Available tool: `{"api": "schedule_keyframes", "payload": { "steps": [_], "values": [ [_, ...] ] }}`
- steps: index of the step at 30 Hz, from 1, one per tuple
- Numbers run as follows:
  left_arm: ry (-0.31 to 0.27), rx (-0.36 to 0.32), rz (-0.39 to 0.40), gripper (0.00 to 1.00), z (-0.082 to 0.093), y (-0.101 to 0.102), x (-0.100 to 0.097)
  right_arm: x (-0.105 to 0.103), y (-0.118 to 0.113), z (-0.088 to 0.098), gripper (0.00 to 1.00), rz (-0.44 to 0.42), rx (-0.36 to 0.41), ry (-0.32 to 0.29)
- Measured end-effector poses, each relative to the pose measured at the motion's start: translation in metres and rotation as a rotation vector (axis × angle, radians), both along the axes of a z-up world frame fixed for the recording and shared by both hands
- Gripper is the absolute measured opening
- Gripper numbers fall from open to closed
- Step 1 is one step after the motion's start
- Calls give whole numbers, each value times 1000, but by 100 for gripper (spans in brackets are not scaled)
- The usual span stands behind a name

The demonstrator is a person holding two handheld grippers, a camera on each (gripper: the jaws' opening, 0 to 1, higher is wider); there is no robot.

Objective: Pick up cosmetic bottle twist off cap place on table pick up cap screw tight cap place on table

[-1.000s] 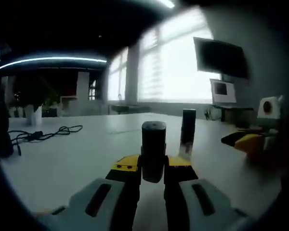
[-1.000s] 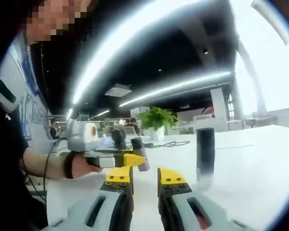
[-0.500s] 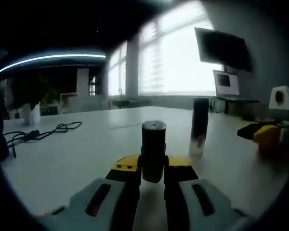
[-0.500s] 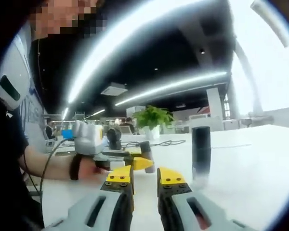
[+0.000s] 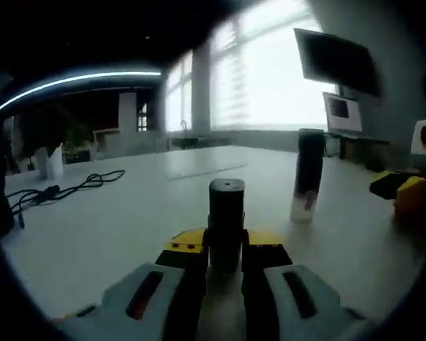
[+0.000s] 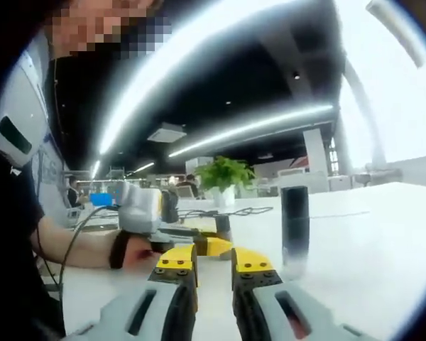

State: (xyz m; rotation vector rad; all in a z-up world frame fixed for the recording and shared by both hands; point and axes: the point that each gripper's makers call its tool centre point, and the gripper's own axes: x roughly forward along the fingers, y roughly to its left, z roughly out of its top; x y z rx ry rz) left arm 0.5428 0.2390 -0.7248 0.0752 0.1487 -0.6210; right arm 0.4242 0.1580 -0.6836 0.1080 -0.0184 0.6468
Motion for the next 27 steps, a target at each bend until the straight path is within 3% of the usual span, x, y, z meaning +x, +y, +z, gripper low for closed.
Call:
{"api": "schedule_keyframes", "payload": {
  "steps": [27],
  "values": [
    [-21,15,-16,9,1,0,0,1,1,-4,13,-1,-16,13]
  ]
}}
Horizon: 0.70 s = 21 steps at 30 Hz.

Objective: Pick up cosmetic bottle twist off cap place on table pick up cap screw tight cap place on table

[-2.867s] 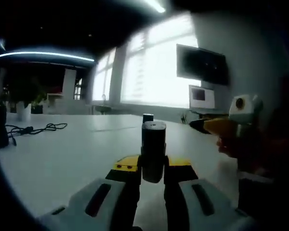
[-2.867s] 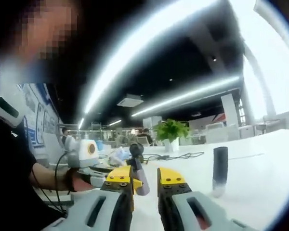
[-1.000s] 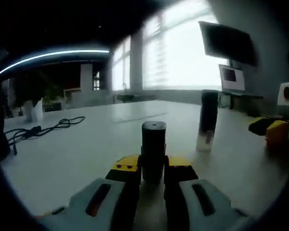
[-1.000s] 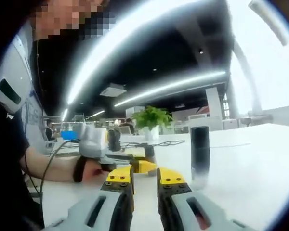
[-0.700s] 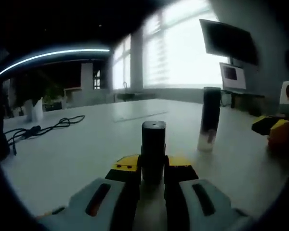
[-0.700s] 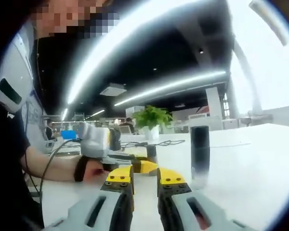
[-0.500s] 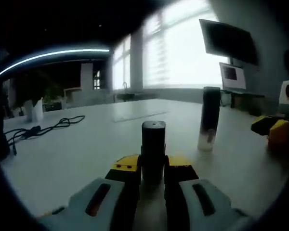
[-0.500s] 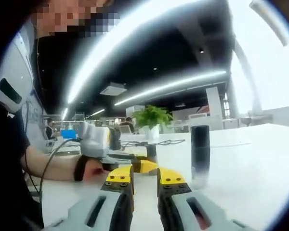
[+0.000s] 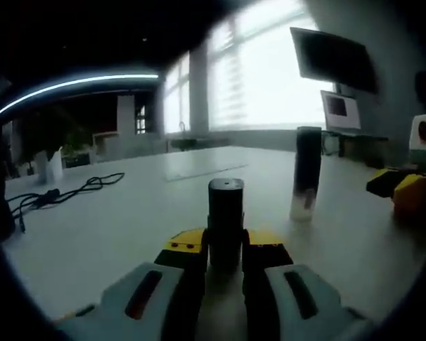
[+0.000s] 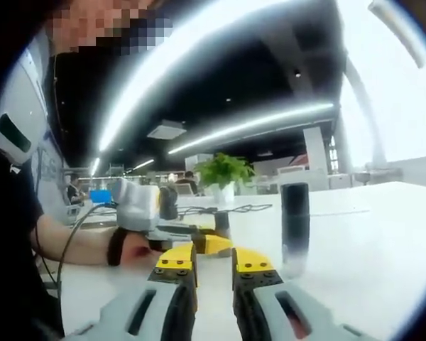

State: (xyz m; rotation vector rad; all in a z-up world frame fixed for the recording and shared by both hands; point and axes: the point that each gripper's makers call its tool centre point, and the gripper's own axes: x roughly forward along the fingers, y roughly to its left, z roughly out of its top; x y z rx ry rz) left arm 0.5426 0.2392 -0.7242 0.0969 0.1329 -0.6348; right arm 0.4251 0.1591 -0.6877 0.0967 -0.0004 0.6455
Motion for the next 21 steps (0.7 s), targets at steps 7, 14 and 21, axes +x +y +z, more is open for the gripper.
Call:
{"api": "schedule_keyframes", "payload": {
  "steps": [7,14,21],
  "values": [
    [-1,-4,-6,12,0,1,1,1,-1,-1,13,-3,-2,3],
    [-3,10,-6,13,-1,3,-1,1,-2,-1,13,-6,0,4],
    [-7,-28,12,12,7,11,-5,2,-3,-2,13,-15,-7,5]
  ]
}}
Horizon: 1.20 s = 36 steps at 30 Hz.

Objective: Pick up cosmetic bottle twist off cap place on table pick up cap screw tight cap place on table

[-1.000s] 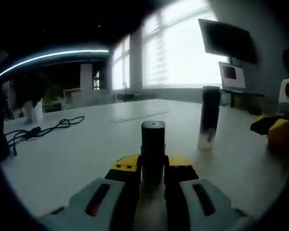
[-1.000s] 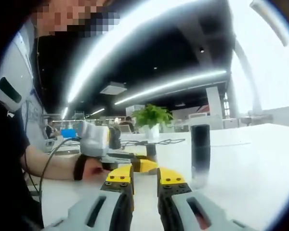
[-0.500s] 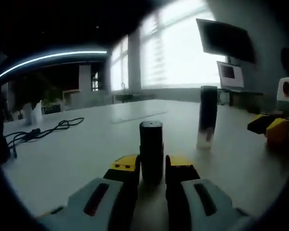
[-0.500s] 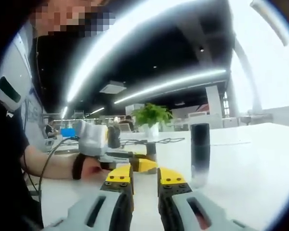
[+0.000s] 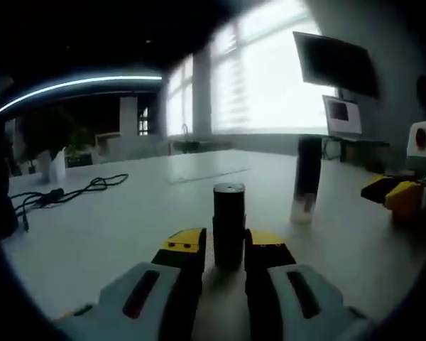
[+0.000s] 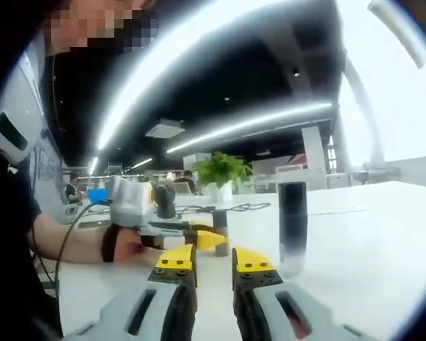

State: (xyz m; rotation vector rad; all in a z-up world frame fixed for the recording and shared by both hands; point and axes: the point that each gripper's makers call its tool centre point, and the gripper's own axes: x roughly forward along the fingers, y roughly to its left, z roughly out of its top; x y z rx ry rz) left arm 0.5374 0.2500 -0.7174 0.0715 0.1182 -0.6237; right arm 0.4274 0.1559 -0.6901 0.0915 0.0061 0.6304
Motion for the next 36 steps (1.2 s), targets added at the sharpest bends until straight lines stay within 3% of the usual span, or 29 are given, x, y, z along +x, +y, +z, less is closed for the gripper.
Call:
{"api": "schedule_keyframes", "payload": {
  "steps": [14,19,25,29,36],
  "values": [
    [-3,-69,-29,14,11,9,-23,3,-4,2,16,-25,4,-8],
    [-54,-125,-29,14,27,18,-40,3,-6,4,17,-23,27,3],
    [-38,-104,-73,15,25,19,-67,-3,-9,8,20,-16,46,-12],
    [-100,-150,-100,14,35,21,-88,-9,-13,10,24,-7,33,-30],
    [-143,-146,-118,11,38,27,-109,-16,-31,11,26,-42,33,-56]
  ]
}}
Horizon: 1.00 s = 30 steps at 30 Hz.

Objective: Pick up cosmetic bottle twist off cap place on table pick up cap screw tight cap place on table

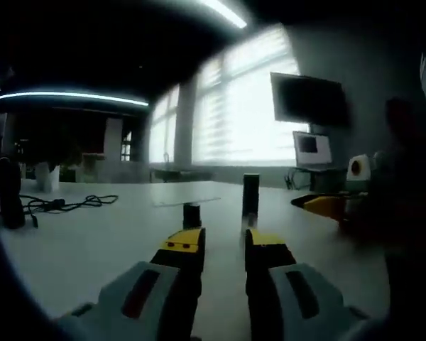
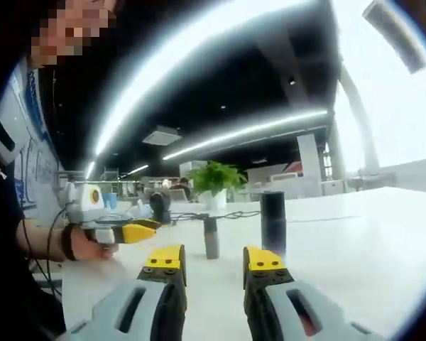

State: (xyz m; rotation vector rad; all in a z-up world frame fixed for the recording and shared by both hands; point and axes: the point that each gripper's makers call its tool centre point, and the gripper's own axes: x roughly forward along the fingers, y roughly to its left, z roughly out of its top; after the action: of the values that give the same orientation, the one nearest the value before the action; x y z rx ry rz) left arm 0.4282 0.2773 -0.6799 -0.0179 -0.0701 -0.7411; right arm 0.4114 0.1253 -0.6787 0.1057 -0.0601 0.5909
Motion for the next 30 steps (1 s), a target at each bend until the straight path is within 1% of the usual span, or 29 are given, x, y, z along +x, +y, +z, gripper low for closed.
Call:
{"api": "schedule_keyframes", "payload": {
  "steps": [2,3,4,5,6,7,10,11,13,14,15,16,17,21,24,30],
  "values": [
    [-4,-9,6,10,2,3,-2,1,0,1,26,-13,2,-7],
    [-6,-23,8,10,4,5,-3,1,1,1,26,-17,-2,-12],
    [-27,-54,8,10,10,5,-4,1,2,1,26,-19,-12,-17],
    [-10,-53,-1,10,8,5,-5,0,3,0,25,-18,-20,-18],
    [-8,-51,-2,10,8,4,-5,0,4,0,25,-16,-24,-18],
    [-13,-25,-4,11,5,3,-6,-1,5,-1,25,-13,-30,-21],
    [-9,-23,-11,12,4,1,-7,-2,8,-2,25,-2,-43,-22],
    [5,-28,-13,12,3,1,-6,-2,8,-2,25,-2,-48,-23],
    [5,-14,-11,15,1,-3,-4,-2,8,-2,25,-5,-49,-25],
    [5,16,-27,15,-2,-8,-5,-2,8,-1,25,-5,-47,-26],
    [14,31,-53,16,-5,-14,-8,-2,7,-1,25,-6,-45,-26],
    [9,58,-66,14,-7,-19,-9,-2,7,-1,25,-7,-44,-25],
    [4,66,-68,14,-8,-24,-9,-2,6,-1,24,-8,-43,-23],
    [5,51,-78,14,-5,-36,-4,-2,6,-1,24,-6,-40,-22],
    [-22,51,-74,13,1,-44,0,-2,6,-1,24,-6,-40,-23],
    [-33,54,-106,10,5,-65,7,-1,3,1,24,-16,-29,-27]
  ]
}}
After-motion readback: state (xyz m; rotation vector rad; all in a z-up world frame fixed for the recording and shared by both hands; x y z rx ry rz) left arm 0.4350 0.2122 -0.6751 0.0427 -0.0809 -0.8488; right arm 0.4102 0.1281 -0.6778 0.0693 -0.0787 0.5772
